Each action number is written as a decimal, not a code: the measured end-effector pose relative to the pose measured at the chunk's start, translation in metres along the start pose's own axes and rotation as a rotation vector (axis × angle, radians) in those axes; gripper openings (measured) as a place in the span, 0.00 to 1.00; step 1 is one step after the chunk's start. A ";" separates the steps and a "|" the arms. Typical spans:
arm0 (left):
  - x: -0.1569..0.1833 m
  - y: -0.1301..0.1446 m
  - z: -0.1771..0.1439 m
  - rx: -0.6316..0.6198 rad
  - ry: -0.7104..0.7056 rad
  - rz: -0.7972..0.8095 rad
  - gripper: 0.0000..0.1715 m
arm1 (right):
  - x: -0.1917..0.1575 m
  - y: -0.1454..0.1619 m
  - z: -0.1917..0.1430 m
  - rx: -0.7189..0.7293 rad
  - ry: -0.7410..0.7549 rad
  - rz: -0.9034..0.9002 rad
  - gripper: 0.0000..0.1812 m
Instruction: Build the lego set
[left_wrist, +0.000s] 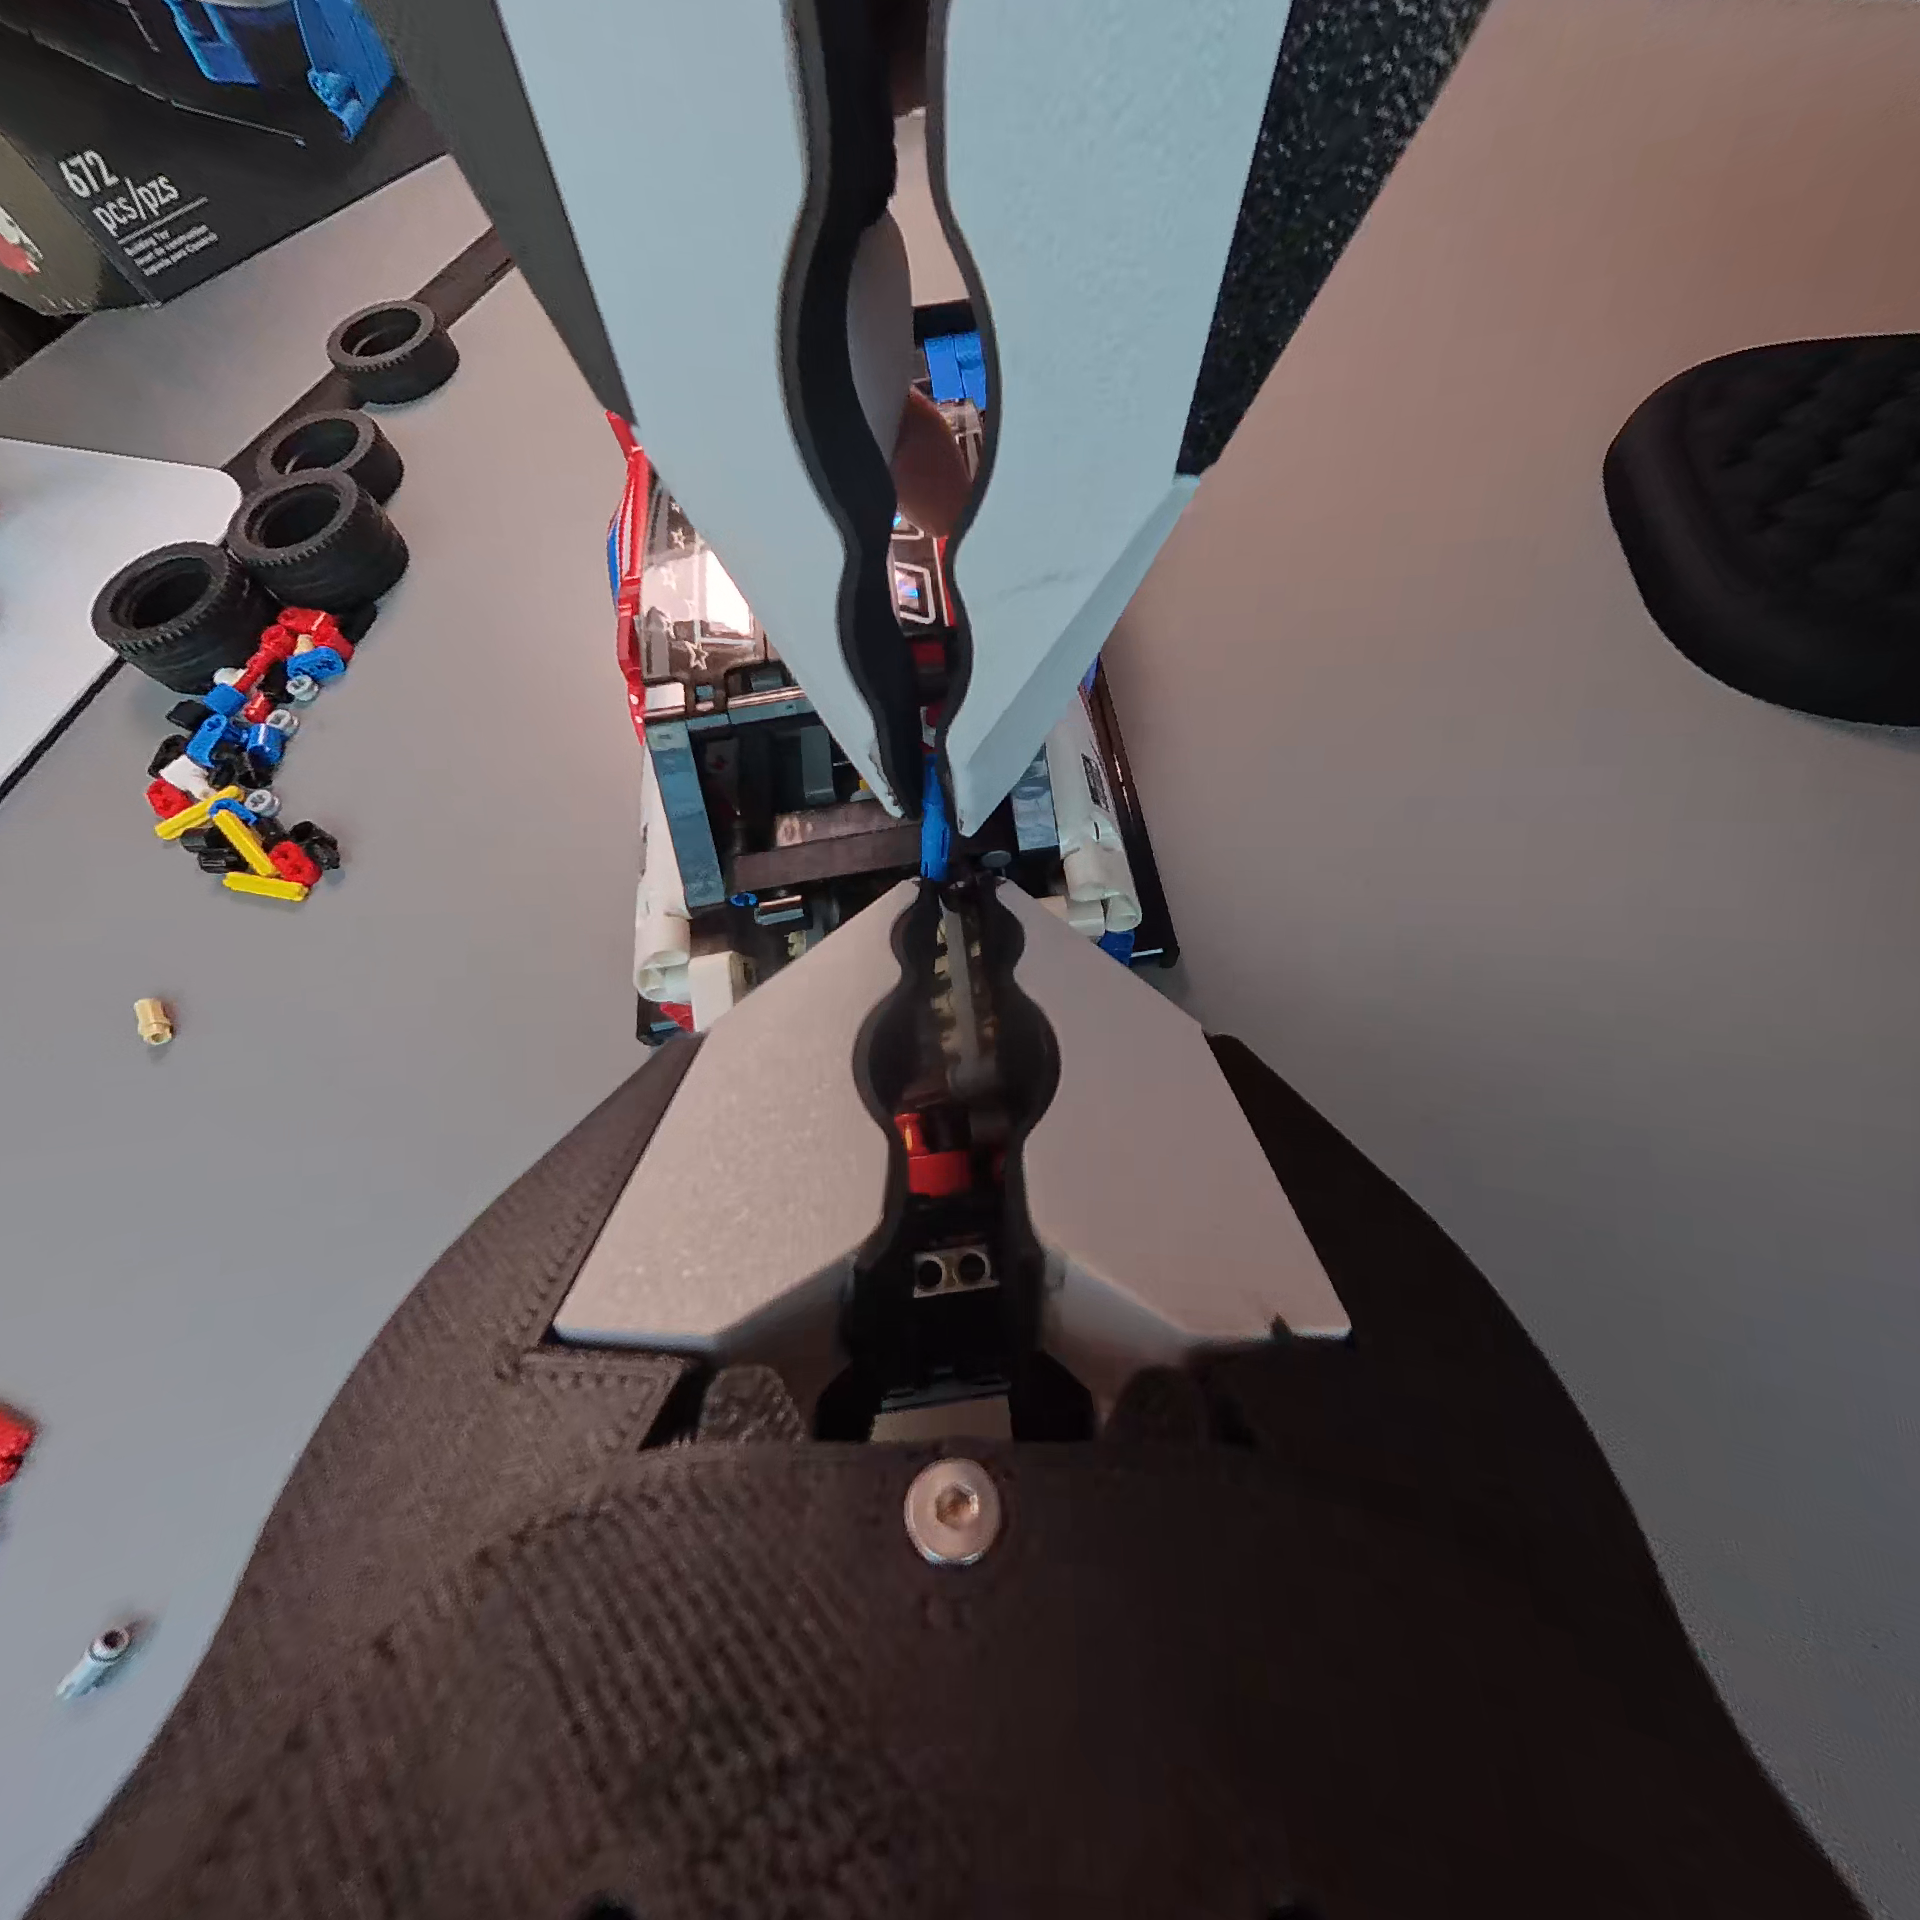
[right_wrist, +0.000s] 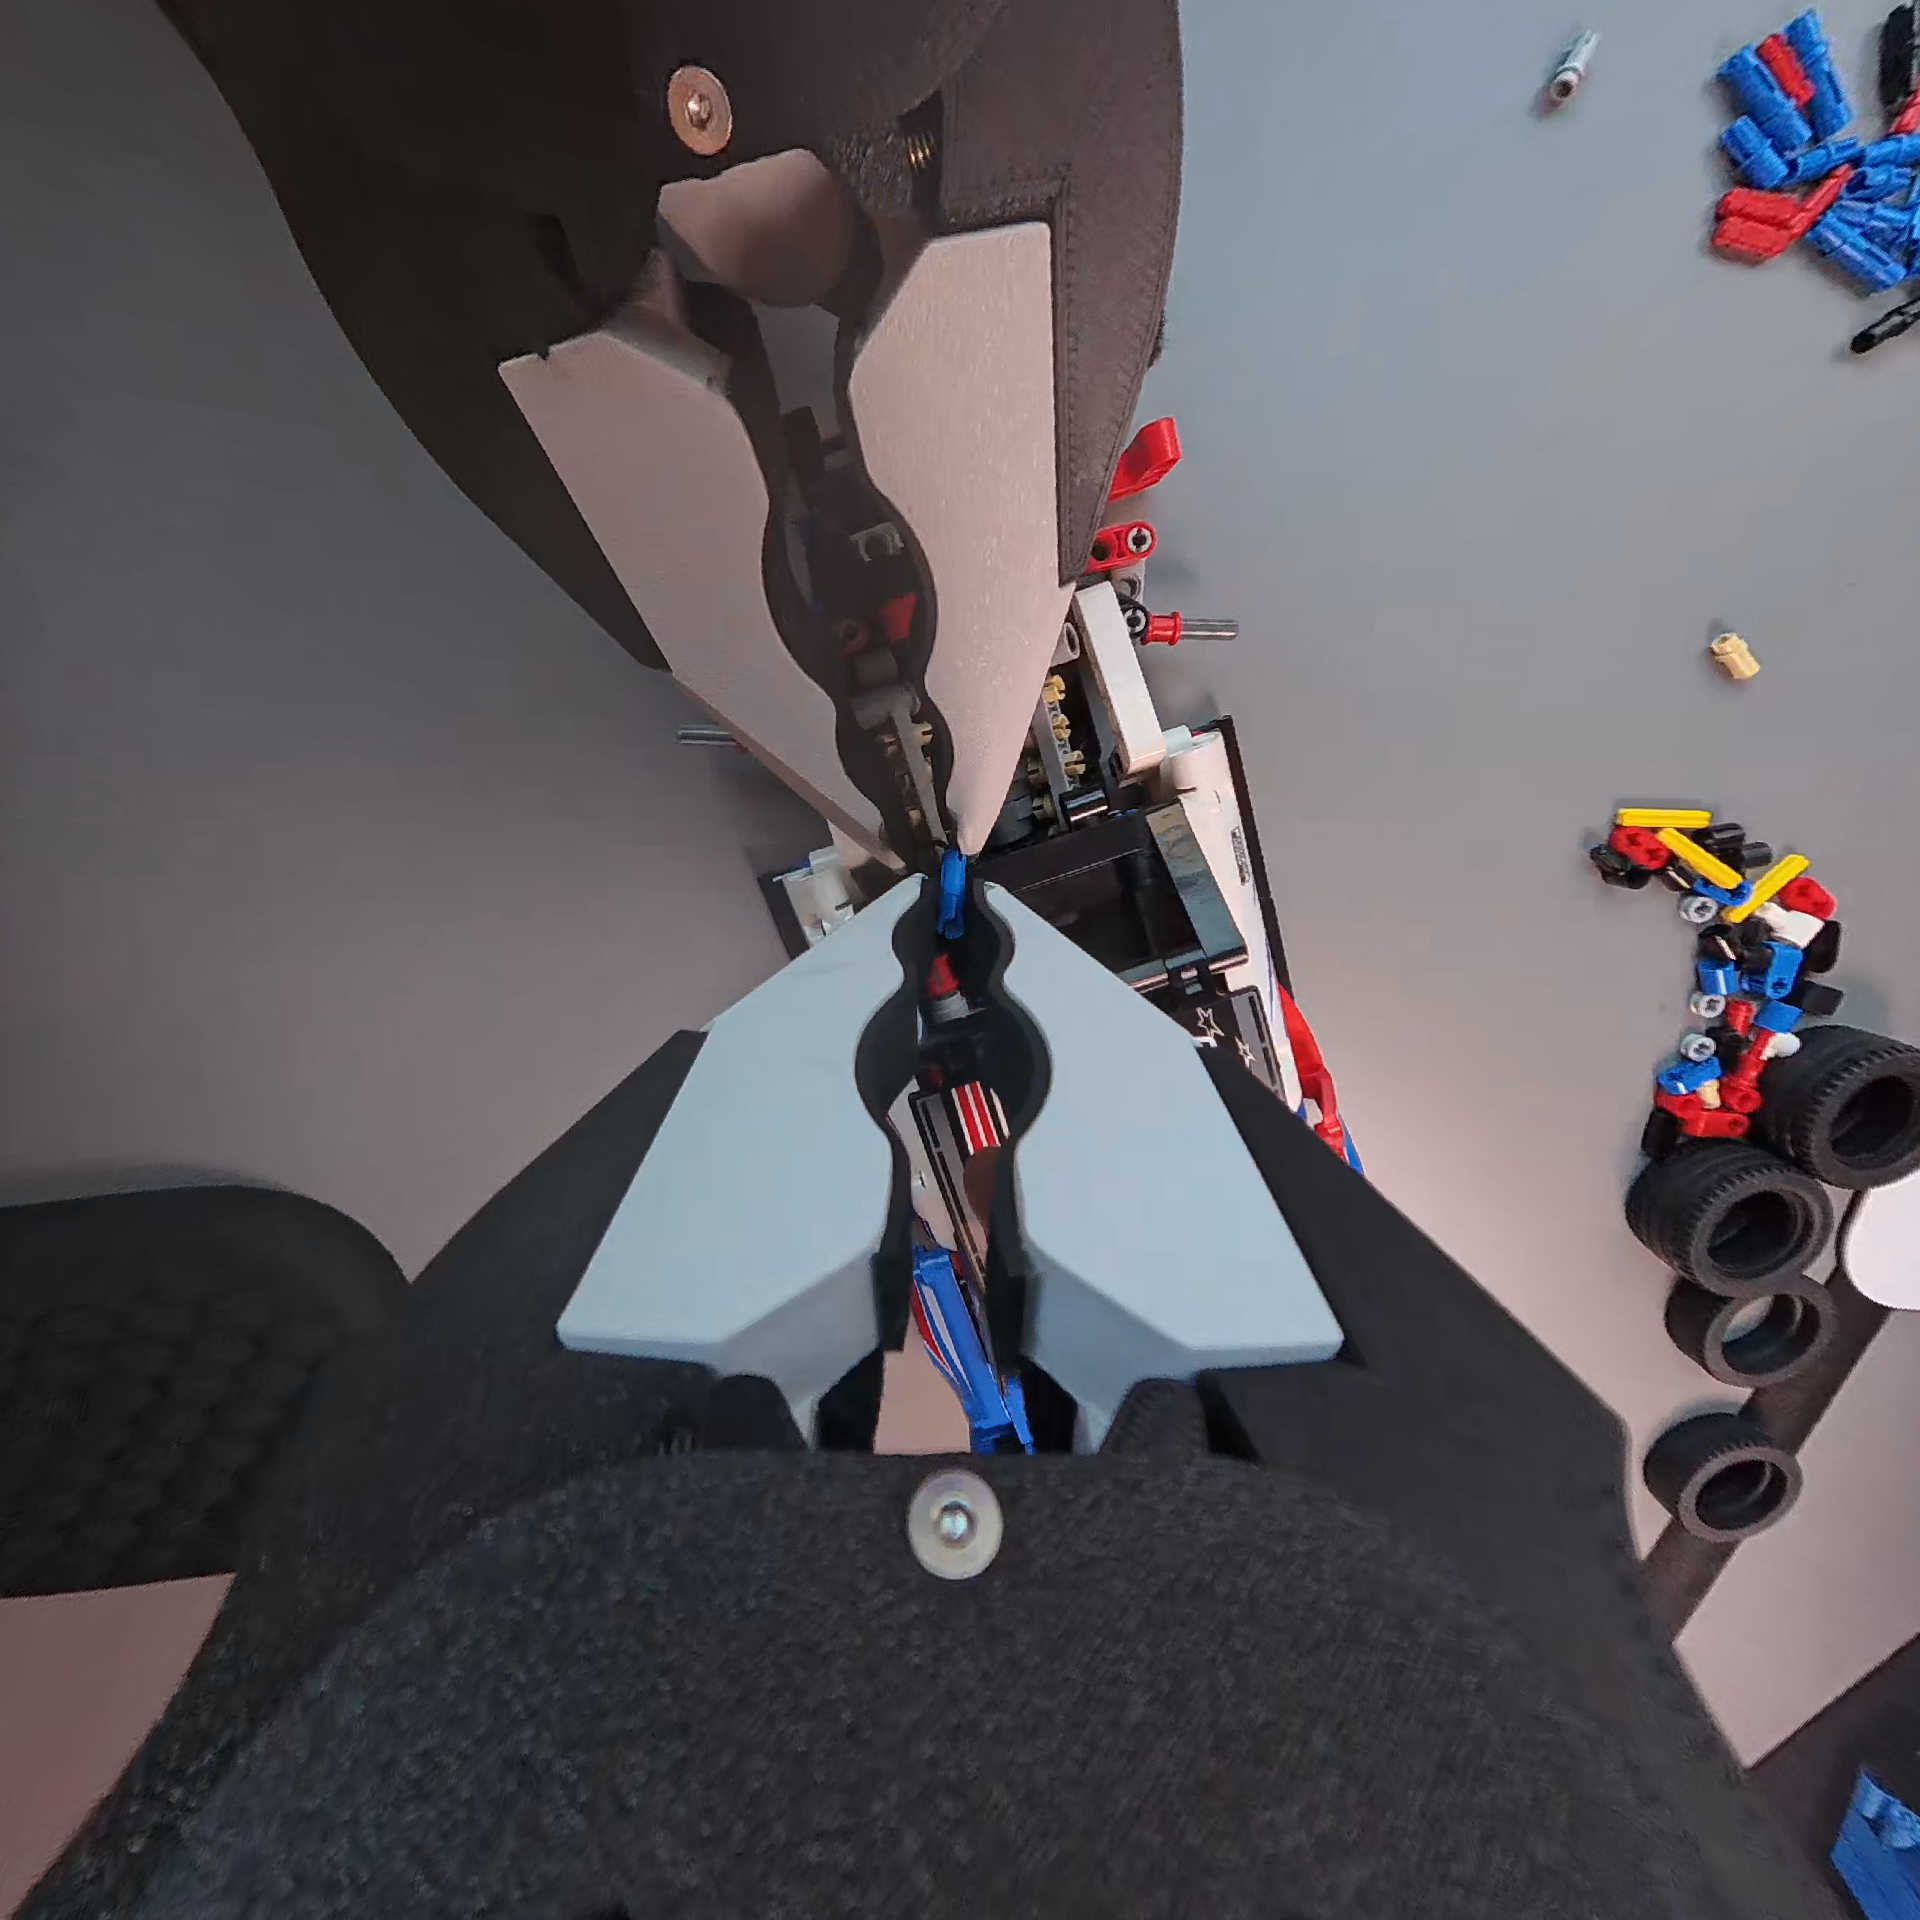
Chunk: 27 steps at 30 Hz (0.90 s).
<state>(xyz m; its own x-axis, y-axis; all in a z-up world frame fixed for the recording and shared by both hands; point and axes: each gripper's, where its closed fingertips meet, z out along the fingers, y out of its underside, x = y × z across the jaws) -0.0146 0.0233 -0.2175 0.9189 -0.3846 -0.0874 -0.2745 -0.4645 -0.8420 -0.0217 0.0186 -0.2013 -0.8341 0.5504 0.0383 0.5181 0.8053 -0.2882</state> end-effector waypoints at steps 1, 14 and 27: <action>0.000 0.000 0.000 0.008 -0.004 0.011 0.03 | 0.000 0.000 0.000 -0.007 -0.002 -0.002 0.01; -0.001 -0.001 0.000 0.056 -0.021 0.064 0.03 | -0.005 0.000 -0.002 -0.073 -0.047 -0.012 0.01; -0.001 -0.001 0.000 0.062 -0.025 0.070 0.03 | 0.000 0.001 -0.001 -0.139 -0.033 -0.016 0.01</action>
<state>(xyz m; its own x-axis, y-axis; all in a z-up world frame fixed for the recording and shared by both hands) -0.0155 0.0242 -0.2164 0.9049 -0.3945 -0.1598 -0.3212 -0.3864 -0.8646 -0.0215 0.0194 -0.2009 -0.8472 0.5312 0.0102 0.5237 0.8381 -0.1526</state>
